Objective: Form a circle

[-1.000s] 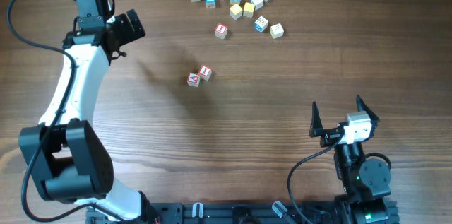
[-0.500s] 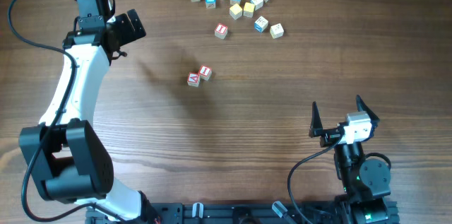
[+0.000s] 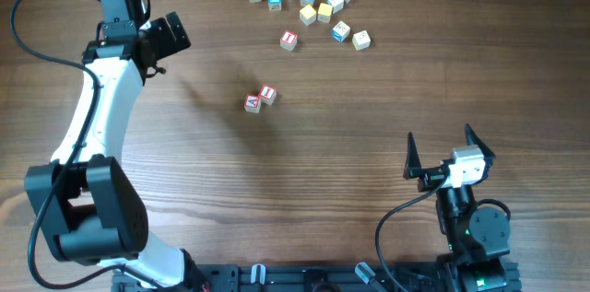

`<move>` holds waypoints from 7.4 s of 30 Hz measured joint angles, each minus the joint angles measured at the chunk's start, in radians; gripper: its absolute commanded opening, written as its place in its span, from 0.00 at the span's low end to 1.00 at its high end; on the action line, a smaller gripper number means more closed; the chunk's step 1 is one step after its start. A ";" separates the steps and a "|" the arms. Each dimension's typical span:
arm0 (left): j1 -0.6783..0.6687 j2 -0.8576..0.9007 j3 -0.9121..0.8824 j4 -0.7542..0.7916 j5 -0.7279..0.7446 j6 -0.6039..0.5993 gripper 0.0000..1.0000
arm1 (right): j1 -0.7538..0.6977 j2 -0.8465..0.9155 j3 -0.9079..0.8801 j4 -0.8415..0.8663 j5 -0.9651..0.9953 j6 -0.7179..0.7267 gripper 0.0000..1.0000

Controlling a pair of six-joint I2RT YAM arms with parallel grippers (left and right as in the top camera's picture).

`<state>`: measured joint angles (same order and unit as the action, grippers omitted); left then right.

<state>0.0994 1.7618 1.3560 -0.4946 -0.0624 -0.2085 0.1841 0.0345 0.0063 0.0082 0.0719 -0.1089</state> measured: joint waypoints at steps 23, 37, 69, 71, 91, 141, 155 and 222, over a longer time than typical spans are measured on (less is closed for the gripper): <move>0.000 0.000 0.000 0.000 0.000 0.000 1.00 | 0.000 0.000 0.000 0.000 0.000 0.000 1.00; 0.000 0.000 0.000 0.000 0.000 0.000 1.00 | 0.000 0.000 0.009 0.072 -0.144 0.095 1.00; 0.000 0.000 0.001 0.000 0.000 -0.004 1.00 | 0.157 1.713 1.674 -0.849 -0.527 0.417 0.04; 0.000 0.000 0.001 0.000 0.000 -0.004 1.00 | 0.207 1.766 1.674 -0.850 -0.512 0.426 0.04; 0.000 0.000 0.001 0.000 0.000 -0.004 1.00 | 0.619 2.081 1.674 -0.808 -0.107 0.697 0.04; 0.000 0.000 0.001 0.000 0.000 -0.004 1.00 | 0.636 2.115 1.508 -0.510 -0.014 0.717 0.04; 0.000 0.000 0.001 0.000 0.000 -0.004 1.00 | 0.636 2.115 1.507 -0.474 -0.014 0.717 0.04; 0.000 0.000 0.001 0.000 0.000 -0.004 1.00 | 0.107 2.145 1.550 -0.386 0.046 0.178 0.57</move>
<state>0.0994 1.7615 1.3567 -0.4950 -0.0620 -0.2123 0.2913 2.1799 1.5566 -0.3775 0.1177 0.0692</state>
